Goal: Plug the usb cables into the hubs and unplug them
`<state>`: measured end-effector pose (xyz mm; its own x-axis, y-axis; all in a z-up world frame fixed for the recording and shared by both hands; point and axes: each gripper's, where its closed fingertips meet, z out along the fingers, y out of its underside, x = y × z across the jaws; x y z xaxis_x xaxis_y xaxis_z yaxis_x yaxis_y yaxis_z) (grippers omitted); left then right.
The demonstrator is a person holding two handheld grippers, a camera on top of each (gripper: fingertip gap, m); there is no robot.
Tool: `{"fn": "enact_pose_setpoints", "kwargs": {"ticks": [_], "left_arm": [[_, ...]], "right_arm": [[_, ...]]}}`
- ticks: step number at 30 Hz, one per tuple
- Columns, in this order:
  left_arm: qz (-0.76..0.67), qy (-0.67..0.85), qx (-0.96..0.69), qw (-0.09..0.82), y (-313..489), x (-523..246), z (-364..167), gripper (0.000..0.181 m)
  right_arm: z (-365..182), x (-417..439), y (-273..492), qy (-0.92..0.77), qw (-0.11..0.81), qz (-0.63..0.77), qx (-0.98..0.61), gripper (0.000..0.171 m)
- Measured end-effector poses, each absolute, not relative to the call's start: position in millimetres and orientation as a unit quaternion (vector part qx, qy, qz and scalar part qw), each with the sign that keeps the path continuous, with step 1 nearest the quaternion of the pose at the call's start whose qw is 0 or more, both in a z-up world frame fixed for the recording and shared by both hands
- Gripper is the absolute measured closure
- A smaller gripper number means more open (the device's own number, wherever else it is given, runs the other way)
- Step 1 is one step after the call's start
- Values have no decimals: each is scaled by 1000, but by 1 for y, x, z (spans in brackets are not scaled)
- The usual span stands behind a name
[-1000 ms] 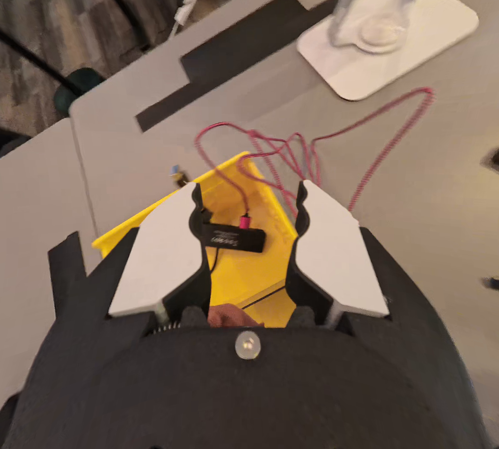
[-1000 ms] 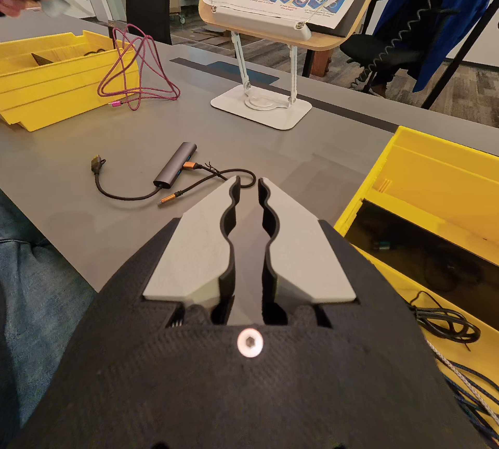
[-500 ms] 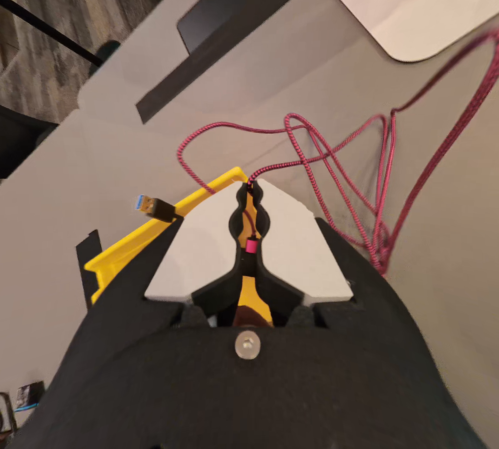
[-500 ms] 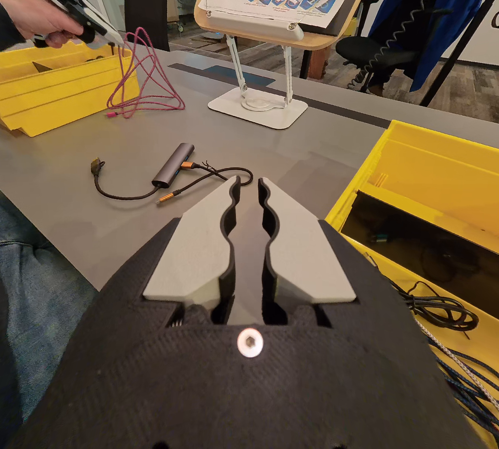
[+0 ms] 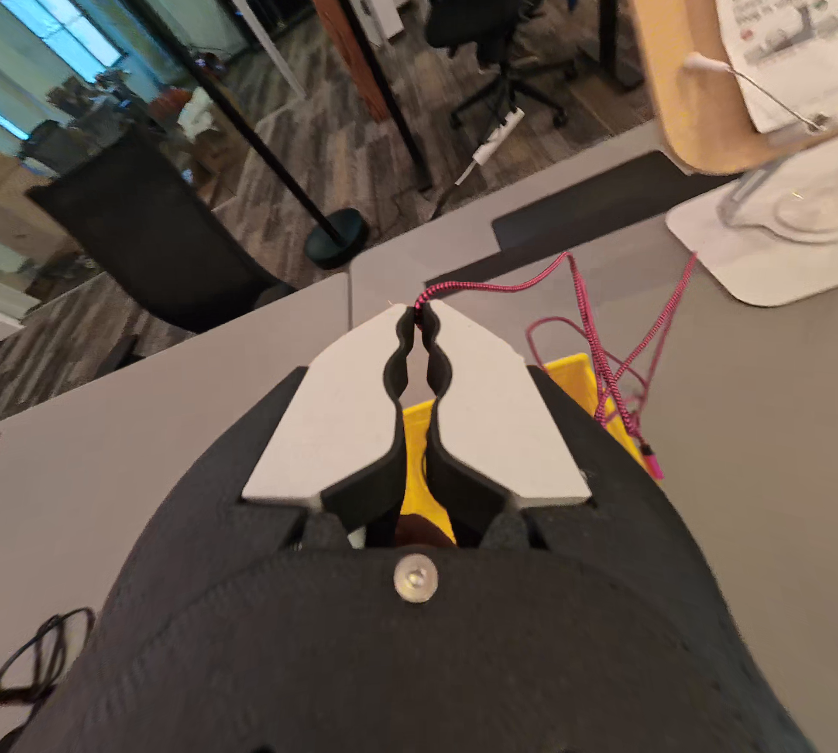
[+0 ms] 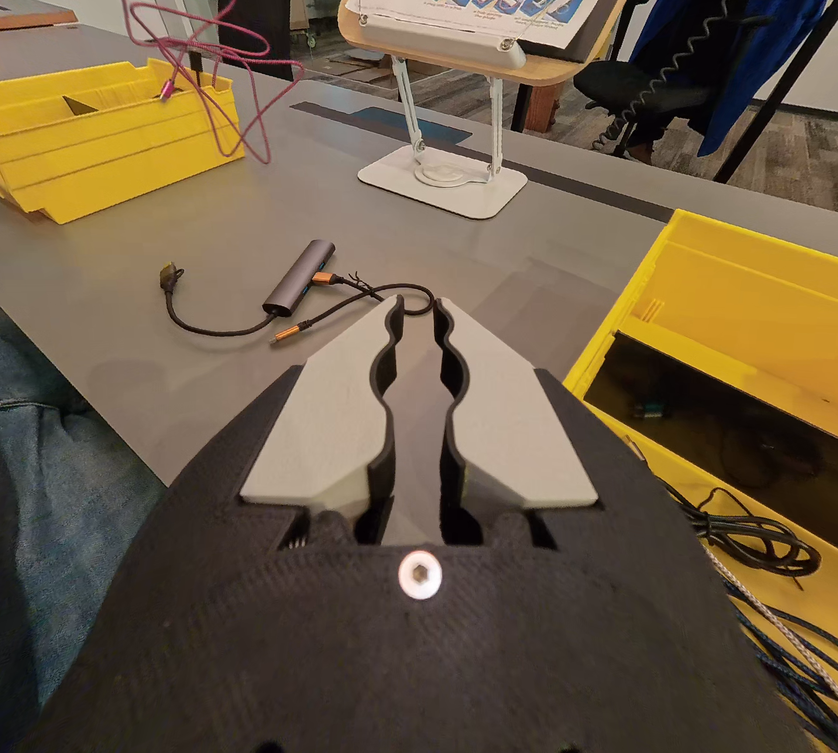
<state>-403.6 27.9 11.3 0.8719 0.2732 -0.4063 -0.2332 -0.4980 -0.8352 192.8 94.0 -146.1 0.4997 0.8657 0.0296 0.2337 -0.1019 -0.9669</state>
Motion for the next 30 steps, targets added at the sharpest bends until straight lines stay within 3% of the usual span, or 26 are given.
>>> {"fn": "enact_pose_setpoints", "kwargs": {"ticks": [14,20,26,30], "left_arm": [[364,-129,-762,520,-77,-530,125,179],[303,-53,-806,505,-42,-485,64,179],[229,-9,-858,461,-6,-438,-37,178],[195,-9,-902,385,-2,-438,-110,178]], "right_arm": [[-145,190,92,-408,534,294,-680,161],[-148,183,90,-411,529,299,-680,161],[-146,188,90,-412,531,292,-680,161],[-150,194,92,-406,529,293,-685,161]]}}
